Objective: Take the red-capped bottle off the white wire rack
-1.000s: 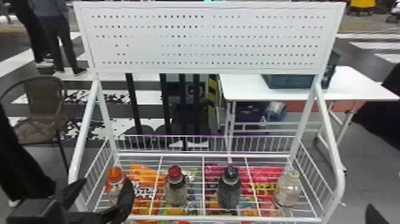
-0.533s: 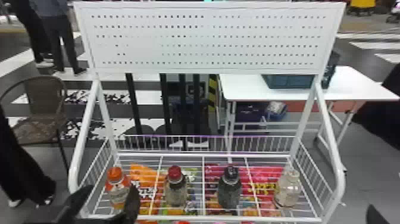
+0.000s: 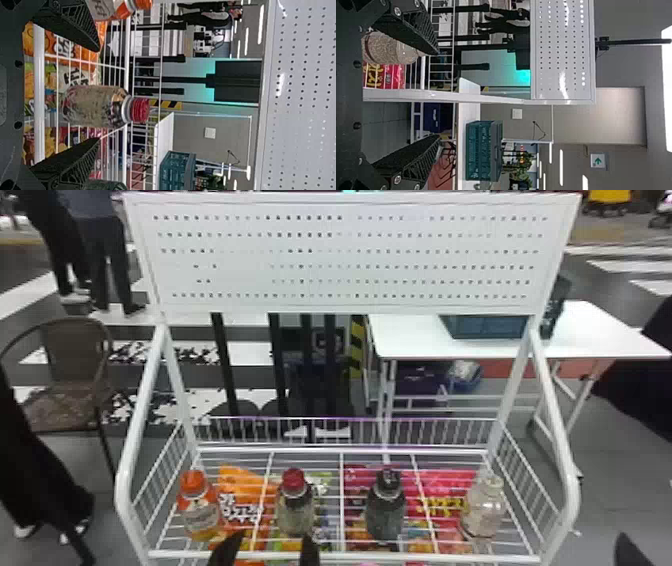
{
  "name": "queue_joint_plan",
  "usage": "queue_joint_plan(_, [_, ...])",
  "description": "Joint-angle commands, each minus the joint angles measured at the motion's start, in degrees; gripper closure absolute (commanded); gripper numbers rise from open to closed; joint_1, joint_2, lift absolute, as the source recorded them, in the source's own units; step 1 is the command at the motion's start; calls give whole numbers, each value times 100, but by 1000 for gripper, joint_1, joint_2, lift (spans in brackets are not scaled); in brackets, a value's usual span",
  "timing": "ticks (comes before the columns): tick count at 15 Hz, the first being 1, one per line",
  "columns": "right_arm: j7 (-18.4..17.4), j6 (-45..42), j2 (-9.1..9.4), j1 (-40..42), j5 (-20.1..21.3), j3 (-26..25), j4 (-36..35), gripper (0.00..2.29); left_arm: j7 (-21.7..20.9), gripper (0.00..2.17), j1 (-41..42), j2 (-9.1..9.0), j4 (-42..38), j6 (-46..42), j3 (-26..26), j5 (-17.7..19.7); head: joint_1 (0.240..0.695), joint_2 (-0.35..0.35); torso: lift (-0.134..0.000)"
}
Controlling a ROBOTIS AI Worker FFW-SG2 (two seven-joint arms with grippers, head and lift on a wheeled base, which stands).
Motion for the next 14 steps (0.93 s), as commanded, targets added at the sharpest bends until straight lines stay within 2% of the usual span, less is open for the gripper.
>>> queue_joint_plan(1, [-1,0,-4,-8,-11,-3,33,144,-4,90,-414,-112,541,-154,-364,27,499,0,0])
queue_joint_plan(4, [8,0,-13,-17,-11,-3,59,144,22,90,-942,-279,1218,-400,-558,80,499,0,0])
queue_joint_plan(7, [-1,0,-22,44,-20,-91,59,144,57,90,-1355,-279,1701,-418,-593,238,499,0,0])
queue_joint_plan(10, [8,-35,-22,106,-20,-144,59,144,207,90,-1698,-279,2202,-629,-584,220,499,0,0])
queue_joint_plan(14, [8,-18,-57,141,-20,-205,33,144,101,87,-2084,-279,2624,-734,-566,405,499,0,0])
